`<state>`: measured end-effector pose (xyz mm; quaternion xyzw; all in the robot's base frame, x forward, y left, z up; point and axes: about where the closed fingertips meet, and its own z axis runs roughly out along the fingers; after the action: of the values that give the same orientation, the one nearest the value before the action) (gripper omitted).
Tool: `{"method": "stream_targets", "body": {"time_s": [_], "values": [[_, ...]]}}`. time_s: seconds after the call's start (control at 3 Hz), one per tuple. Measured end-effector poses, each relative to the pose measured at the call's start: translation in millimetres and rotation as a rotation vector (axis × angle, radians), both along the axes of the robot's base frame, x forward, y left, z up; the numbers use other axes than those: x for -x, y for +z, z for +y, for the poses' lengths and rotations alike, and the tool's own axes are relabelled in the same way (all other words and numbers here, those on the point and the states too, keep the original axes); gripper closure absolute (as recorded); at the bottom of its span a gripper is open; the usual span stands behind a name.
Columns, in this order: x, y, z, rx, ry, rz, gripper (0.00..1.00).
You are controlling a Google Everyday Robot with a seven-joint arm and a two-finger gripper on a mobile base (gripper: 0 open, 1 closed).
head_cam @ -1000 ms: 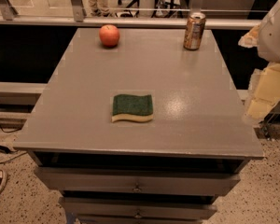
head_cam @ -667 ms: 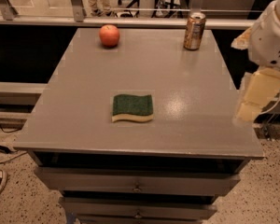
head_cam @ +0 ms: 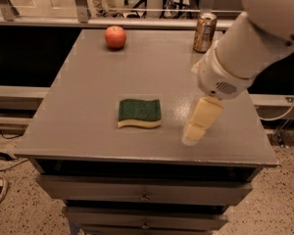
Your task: Pick sponge
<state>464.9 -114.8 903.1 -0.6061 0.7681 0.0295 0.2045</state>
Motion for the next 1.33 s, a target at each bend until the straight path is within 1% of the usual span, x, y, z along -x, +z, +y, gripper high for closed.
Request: {"method": "stream_targets", "body": {"time_s": [0.33,0.67,1.0,1.33], "values": [[-29,-41,44,-0.097,-0.014,0.027,0.00],[-52,-63,75,-0.160,-0.032,0.054,0.03],[-64,-68,98,-0.194,-0.036,0.076,0.25],[-76,-58,113,-0.235,-0.046,0.089,0.56]]}}
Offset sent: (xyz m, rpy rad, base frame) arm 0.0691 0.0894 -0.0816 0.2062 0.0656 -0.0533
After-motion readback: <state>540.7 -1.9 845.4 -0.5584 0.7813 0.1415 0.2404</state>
